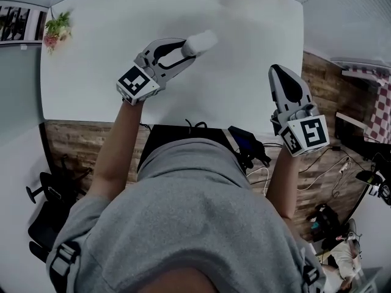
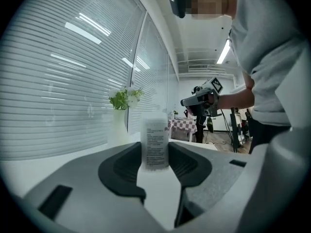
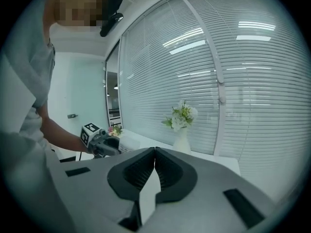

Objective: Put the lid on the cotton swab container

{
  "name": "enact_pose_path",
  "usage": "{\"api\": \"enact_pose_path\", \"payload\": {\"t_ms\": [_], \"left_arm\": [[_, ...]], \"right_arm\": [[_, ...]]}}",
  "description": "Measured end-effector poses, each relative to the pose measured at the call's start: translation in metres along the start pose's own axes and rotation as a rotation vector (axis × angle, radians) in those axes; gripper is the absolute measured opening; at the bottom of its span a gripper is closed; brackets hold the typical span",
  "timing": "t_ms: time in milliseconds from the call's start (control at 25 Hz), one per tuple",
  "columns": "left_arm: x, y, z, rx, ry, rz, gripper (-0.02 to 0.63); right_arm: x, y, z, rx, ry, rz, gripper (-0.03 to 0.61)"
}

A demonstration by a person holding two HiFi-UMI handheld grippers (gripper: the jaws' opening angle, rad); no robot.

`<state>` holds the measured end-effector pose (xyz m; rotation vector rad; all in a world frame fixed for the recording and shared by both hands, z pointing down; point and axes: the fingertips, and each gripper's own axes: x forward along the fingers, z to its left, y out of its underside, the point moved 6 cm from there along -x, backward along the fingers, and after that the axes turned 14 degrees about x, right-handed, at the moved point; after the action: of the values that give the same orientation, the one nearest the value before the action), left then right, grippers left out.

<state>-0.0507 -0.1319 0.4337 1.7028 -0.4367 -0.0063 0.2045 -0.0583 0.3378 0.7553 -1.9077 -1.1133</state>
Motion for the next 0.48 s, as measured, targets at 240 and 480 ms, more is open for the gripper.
{"api": "enact_pose_path", "payload": {"t_ms": [240, 480], "left_arm": [[0.013, 0.033, 0.0, -0.079, 0.012, 0.023, 0.172], [0.021, 0.061, 0.0, -0.145, 0.01, 0.049, 0.172]], "right_arm": [[-0.003, 0.006, -0.003, 0.006, 0.014, 0.025, 0.025], [-0.006, 0.008, -0.003, 0.014, 0.015, 0.048, 0.025]]}}
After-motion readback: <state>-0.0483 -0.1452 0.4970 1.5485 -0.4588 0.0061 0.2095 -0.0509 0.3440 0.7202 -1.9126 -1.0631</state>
